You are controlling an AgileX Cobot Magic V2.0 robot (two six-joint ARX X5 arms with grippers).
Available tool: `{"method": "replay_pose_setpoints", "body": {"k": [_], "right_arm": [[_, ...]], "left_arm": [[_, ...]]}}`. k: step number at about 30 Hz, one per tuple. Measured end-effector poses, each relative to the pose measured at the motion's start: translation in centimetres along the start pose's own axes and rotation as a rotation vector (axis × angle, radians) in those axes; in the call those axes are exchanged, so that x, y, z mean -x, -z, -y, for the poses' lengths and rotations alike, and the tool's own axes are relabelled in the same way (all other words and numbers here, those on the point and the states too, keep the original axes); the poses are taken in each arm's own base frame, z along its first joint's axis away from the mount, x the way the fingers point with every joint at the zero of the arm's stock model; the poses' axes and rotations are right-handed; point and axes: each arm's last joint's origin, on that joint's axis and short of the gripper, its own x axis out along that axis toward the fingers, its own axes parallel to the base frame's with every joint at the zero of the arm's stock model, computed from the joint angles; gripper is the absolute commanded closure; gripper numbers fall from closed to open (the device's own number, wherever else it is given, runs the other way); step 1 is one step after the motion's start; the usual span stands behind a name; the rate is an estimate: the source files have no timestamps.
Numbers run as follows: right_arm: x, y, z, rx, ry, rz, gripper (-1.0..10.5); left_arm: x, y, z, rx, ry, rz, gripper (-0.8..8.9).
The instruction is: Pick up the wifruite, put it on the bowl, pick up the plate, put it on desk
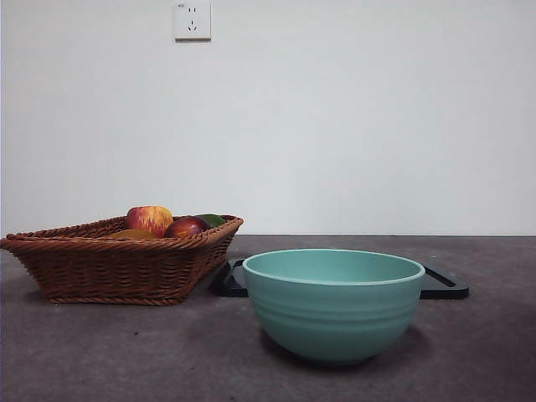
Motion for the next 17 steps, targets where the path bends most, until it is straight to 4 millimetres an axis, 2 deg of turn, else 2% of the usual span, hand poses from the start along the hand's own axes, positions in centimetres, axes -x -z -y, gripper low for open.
{"method": "replay_pose_setpoints", "body": {"k": [10, 15, 17], "right_arm": [[0.0, 0.03, -0.15, -0.154, -0.05, -0.01, 9.3], [0.09, -0.17, -0.3, -0.208, -0.098, -0.018, 9.3], [0.34, -0.89, -0.37, -0.22, -0.102, -0.002, 9.3]], "left_arm": [[-0.07, 0.01, 0.01, 0.375, 0.002, 0.013, 8.06], [-0.04, -0.05, 0.08, 0.49, 0.029, 0.008, 8.04], [0.16, -0.43, 0.06, 0.517, 0.042, 0.005, 8.04]]}}
